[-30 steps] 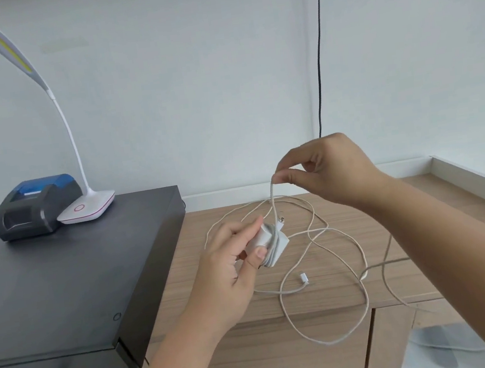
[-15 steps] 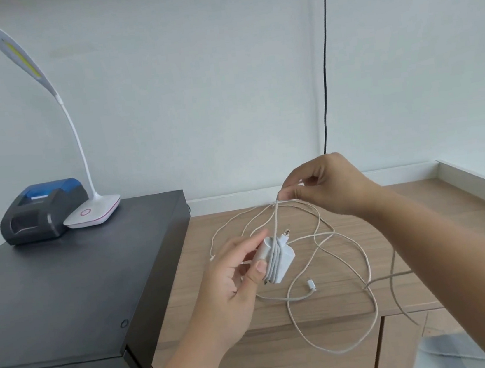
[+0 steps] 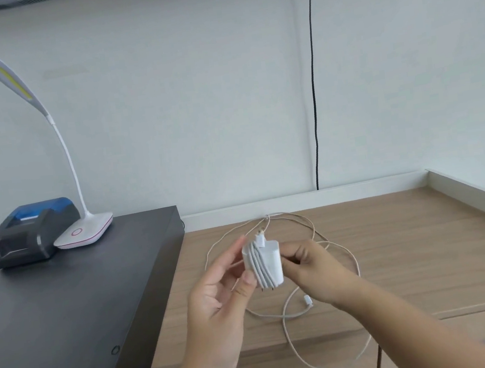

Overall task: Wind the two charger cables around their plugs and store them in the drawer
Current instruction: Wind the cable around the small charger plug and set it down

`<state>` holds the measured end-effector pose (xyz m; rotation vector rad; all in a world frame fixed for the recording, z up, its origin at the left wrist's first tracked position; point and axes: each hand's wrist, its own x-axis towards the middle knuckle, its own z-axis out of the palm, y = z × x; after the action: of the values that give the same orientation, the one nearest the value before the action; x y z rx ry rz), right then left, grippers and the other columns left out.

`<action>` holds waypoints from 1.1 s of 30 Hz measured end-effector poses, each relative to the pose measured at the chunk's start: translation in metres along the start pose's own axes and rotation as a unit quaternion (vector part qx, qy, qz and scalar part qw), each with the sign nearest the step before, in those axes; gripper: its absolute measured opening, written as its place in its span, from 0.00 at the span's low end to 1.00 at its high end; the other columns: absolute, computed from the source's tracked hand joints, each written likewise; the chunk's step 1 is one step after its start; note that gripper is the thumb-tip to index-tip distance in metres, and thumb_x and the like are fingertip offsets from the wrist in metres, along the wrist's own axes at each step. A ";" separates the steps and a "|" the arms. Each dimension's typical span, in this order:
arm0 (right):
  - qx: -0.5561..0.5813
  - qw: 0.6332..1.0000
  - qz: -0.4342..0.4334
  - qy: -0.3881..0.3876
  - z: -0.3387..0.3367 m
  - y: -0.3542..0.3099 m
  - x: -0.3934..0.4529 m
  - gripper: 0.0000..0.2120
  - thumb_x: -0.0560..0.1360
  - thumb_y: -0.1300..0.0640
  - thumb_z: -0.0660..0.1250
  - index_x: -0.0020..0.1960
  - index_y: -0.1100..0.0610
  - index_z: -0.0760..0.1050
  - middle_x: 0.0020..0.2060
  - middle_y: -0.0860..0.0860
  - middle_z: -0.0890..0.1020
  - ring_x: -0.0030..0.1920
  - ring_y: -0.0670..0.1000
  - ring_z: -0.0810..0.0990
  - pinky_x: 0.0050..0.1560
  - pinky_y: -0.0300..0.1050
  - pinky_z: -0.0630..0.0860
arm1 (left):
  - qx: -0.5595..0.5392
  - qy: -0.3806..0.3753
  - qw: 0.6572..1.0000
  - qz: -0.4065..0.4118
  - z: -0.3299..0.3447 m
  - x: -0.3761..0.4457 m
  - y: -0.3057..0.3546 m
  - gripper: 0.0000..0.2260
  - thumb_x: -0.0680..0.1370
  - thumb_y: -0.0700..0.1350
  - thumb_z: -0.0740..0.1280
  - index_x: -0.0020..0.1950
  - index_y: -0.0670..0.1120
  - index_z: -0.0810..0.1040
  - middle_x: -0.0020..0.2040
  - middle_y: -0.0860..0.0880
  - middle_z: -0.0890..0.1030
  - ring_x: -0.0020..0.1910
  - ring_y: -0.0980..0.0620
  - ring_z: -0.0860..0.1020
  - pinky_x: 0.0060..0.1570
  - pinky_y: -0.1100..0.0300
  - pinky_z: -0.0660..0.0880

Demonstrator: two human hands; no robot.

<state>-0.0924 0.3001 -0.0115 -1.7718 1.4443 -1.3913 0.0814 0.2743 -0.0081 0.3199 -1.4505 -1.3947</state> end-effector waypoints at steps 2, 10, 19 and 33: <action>-0.059 0.998 -0.017 0.029 0.007 -0.003 -0.010 0.20 0.75 0.38 0.60 0.47 0.52 0.81 0.35 0.58 0.82 0.37 0.56 0.79 0.42 0.51 0.76 | -0.022 0.049 0.999 -0.004 0.001 0.006 -0.001 0.24 0.68 0.50 0.76 0.63 0.46 0.79 0.57 0.43 0.83 0.55 0.46 0.81 0.49 0.58 0.78; -0.375 0.920 -0.086 0.073 0.002 -0.025 -0.027 0.17 0.76 0.44 0.53 0.53 0.47 0.77 0.32 0.47 0.80 0.34 0.52 0.78 0.31 0.47 0.74 | -0.023 0.124 0.992 -0.025 0.001 0.016 -0.004 0.13 0.78 0.37 0.64 0.60 0.47 0.79 0.48 0.53 0.86 0.47 0.56 0.82 0.44 0.64 0.77; -0.466 0.860 -0.174 0.113 -0.008 -0.036 -0.025 0.13 0.75 0.47 0.57 0.42 0.47 0.79 0.30 0.45 0.75 0.26 0.52 0.75 0.21 0.38 0.65 | 0.023 0.136 0.989 -0.056 -0.001 0.014 -0.011 0.14 0.79 0.36 0.64 0.65 0.43 0.78 0.56 0.46 0.84 0.48 0.56 0.81 0.43 0.66 0.76; -0.341 0.899 -0.242 0.131 -0.002 -0.031 -0.028 0.04 0.76 0.50 0.68 0.45 0.46 0.82 0.44 0.40 0.83 0.37 0.42 0.81 0.26 0.41 0.74 | -0.018 0.080 0.994 -0.072 0.019 0.009 -0.013 0.18 0.76 0.51 0.67 0.65 0.54 0.77 0.66 0.47 0.77 0.61 0.47 0.79 0.49 0.53 0.79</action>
<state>-0.0789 0.3368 0.0036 -2.6055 1.8822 -1.5078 0.0572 0.2747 -0.0104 0.5093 -1.2913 -1.4727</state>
